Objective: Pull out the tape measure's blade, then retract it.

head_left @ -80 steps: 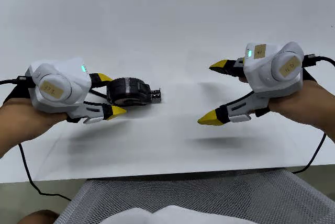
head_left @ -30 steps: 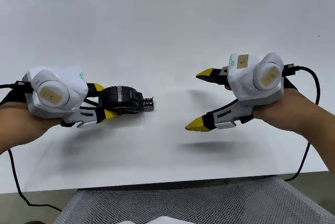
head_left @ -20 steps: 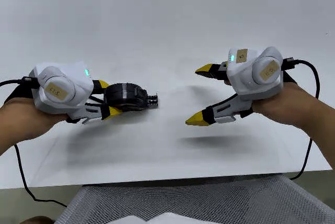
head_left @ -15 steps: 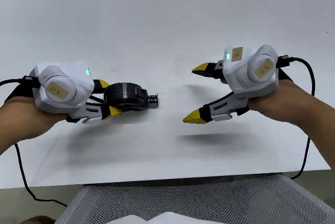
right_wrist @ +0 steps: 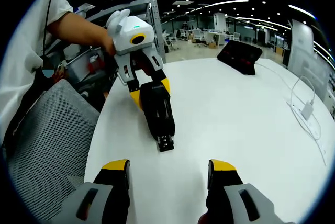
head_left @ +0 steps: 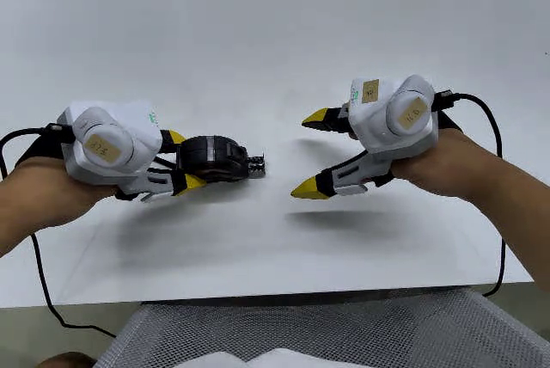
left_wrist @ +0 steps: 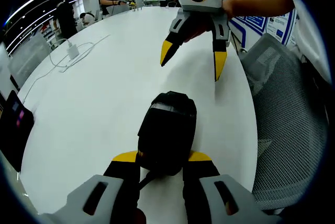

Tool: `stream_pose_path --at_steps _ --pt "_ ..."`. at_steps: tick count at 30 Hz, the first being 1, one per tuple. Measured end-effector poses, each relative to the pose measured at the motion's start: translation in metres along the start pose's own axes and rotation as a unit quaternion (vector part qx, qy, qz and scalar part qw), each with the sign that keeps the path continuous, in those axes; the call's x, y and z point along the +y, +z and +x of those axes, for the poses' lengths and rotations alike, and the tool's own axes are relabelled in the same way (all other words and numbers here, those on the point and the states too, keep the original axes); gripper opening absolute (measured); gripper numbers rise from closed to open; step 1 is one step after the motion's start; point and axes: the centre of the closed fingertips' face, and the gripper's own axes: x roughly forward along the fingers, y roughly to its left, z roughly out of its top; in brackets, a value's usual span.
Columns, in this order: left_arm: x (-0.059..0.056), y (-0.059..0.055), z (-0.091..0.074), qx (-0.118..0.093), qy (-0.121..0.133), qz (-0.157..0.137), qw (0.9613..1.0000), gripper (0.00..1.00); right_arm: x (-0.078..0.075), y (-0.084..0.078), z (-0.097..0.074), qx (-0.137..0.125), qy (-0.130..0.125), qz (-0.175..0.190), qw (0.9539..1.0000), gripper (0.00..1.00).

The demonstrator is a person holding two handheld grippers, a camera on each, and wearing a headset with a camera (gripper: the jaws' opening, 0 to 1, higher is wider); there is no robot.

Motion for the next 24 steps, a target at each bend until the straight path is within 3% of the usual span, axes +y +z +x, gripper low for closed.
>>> stream_pose_path --at_steps 24 --pt "0.000 0.000 0.001 0.003 -0.001 0.005 1.0000 0.26 0.002 0.008 0.030 0.002 0.028 -0.024 0.9993 0.39"
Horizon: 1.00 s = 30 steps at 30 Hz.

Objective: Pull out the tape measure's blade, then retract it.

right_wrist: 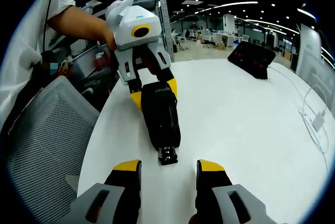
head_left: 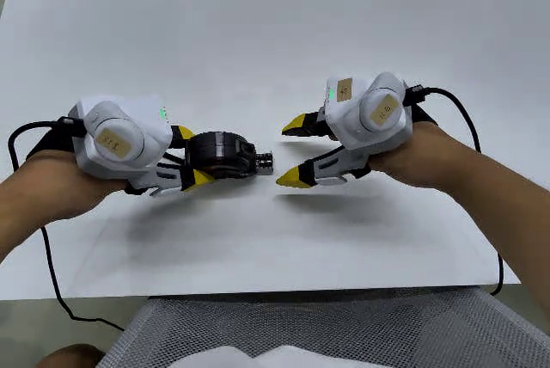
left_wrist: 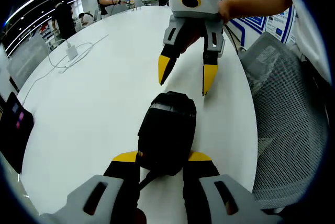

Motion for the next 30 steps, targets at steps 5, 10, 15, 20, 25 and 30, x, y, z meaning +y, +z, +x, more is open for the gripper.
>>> stream_pose_path --at_steps 5,10,15,20,25,30 --pt "0.000 0.000 0.000 0.001 0.000 0.001 1.0000 0.26 -0.001 0.002 0.004 -0.005 0.002 -0.003 1.0000 0.35" --pt "0.000 0.000 0.000 0.002 -0.001 0.001 1.0000 0.26 -0.001 0.002 0.010 -0.006 0.005 -0.006 1.0000 0.31" --pt "0.000 0.000 0.000 0.002 -0.001 0.001 1.0000 0.26 0.000 0.004 0.015 -0.008 0.009 -0.011 0.9999 0.28" --pt "0.000 0.000 0.000 0.002 -0.001 0.001 1.0000 0.26 0.001 0.005 0.020 -0.009 0.015 -0.016 0.9997 0.24" --pt "0.000 0.000 0.000 0.002 0.000 0.000 1.0000 0.26 0.001 0.004 0.024 -0.009 0.018 -0.020 0.9996 0.21" --pt "0.000 0.000 0.000 0.003 -0.001 0.000 1.0000 0.26 -0.001 0.003 0.026 -0.010 0.019 -0.023 0.9995 0.17"
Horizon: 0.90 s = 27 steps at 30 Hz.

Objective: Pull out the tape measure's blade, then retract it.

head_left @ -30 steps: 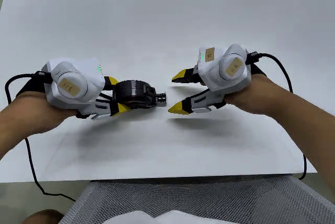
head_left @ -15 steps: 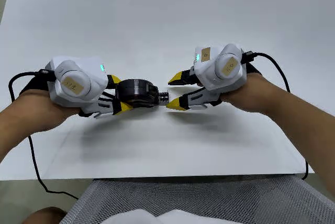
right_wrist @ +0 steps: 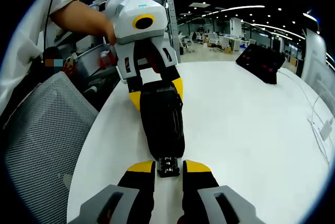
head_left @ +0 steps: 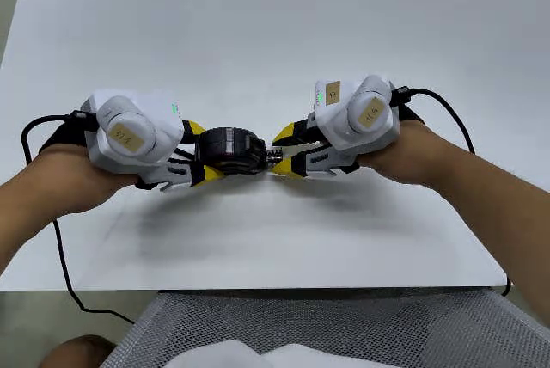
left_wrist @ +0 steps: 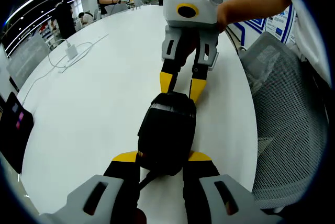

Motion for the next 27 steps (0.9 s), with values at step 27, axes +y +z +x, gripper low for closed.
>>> stream_pose_path --at_steps 27 --pt "0.0004 -0.0003 0.0003 0.003 -0.001 0.007 1.0000 0.26 0.0019 -0.0034 0.0068 0.002 0.000 -0.039 0.9993 0.12"
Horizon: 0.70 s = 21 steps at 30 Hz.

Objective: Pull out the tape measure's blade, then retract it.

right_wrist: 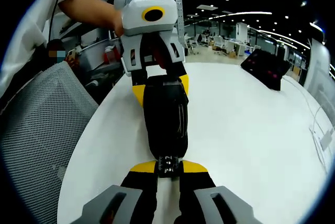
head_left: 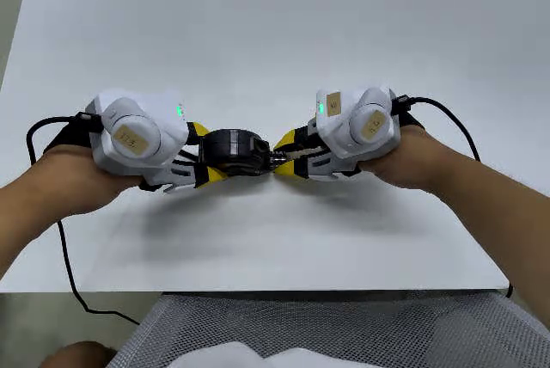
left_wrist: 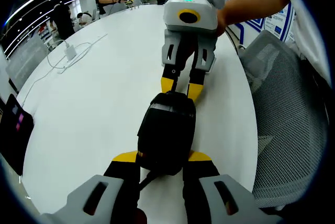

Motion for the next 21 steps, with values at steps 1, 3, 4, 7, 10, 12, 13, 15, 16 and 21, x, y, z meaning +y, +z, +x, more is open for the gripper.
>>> stream_pose_path --at_steps 1,3,4,7,10,12,13,15,16,21 --pt "0.0000 -0.0001 -0.0001 0.000 0.001 0.002 1.0000 0.26 -0.0004 0.0000 -0.0002 -0.001 0.001 0.001 1.0000 0.12" --pt "0.0001 -0.0005 -0.0003 0.001 0.001 0.003 1.0000 0.26 -0.0005 0.0000 -0.0005 -0.001 0.000 0.006 1.0000 0.12" --pt "0.0003 -0.0005 -0.0003 0.001 0.000 0.003 1.0000 0.26 -0.0001 0.0002 -0.0005 0.000 -0.001 0.005 1.0000 0.12" --pt "0.0004 -0.0007 -0.0003 0.002 -0.001 0.013 0.9999 0.26 -0.0002 -0.0001 -0.0007 0.004 -0.005 0.005 1.0000 0.12" --pt "0.0001 -0.0008 -0.0004 0.004 -0.004 0.020 0.9998 0.26 0.0002 -0.0005 -0.0005 0.002 -0.005 0.010 0.9999 0.11" --pt "0.0003 -0.0007 -0.0003 0.005 -0.005 0.022 0.9997 0.26 0.0003 -0.0006 -0.0006 0.002 -0.005 0.010 0.9999 0.11" --pt "0.0003 -0.0008 -0.0004 0.005 -0.005 0.022 0.9997 0.26 0.0001 -0.0009 -0.0004 0.003 -0.005 0.011 0.9999 0.11" --pt "0.0005 -0.0011 -0.0003 0.005 -0.004 0.019 0.9998 0.26 0.0001 -0.0011 -0.0005 0.004 -0.004 0.009 0.9999 0.11" --pt "0.0004 -0.0011 -0.0004 0.005 -0.004 0.019 0.9998 0.26 0.0002 -0.0012 -0.0007 0.004 -0.004 0.009 0.9999 0.11" --pt "0.0004 -0.0012 -0.0007 0.004 -0.002 0.016 0.9999 0.26 0.0004 -0.0019 -0.0018 0.005 -0.002 0.006 1.0000 0.11"
